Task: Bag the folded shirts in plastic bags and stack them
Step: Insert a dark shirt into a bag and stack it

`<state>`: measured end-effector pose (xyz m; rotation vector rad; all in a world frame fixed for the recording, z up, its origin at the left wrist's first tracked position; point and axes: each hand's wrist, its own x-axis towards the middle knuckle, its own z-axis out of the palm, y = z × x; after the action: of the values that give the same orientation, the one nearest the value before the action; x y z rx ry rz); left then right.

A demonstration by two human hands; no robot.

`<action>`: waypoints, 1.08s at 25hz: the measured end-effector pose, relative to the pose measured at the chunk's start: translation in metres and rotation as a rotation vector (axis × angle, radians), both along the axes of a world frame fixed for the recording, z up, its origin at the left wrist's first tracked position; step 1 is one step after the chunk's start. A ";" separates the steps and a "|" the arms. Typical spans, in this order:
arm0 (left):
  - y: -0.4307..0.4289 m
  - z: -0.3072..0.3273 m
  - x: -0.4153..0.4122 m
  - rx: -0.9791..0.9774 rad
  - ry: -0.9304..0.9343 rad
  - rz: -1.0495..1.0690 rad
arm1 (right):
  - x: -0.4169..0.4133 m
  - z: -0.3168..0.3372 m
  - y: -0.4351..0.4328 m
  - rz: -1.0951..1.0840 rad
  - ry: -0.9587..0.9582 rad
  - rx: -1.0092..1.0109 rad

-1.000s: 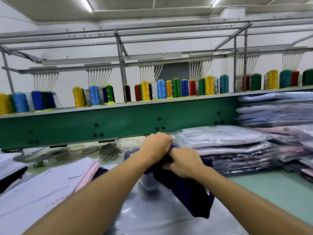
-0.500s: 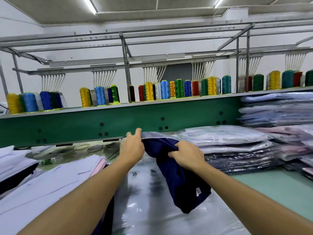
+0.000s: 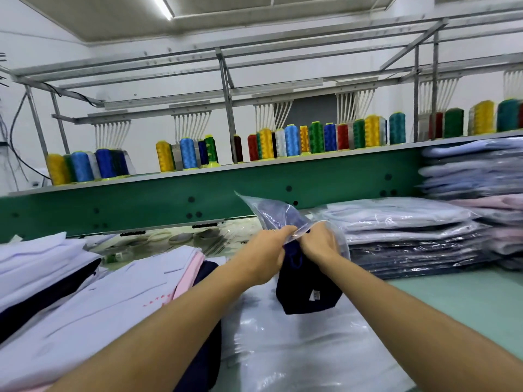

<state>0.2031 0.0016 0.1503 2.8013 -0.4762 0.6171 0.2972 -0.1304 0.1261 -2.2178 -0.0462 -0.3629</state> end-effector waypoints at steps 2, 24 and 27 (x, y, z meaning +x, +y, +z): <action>0.007 -0.005 -0.008 -0.092 0.062 0.029 | 0.005 -0.002 0.007 -0.021 0.034 0.055; 0.047 -0.053 0.001 0.061 0.601 0.334 | 0.037 -0.041 -0.007 0.265 0.097 -0.682; 0.039 -0.057 -0.004 0.297 0.559 0.395 | 0.023 -0.064 -0.021 0.321 0.056 -0.958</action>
<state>0.1988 0.0408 0.0931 3.1857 0.1106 -0.2113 0.3201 -0.1509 0.0625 -3.0858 -0.6576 -0.0905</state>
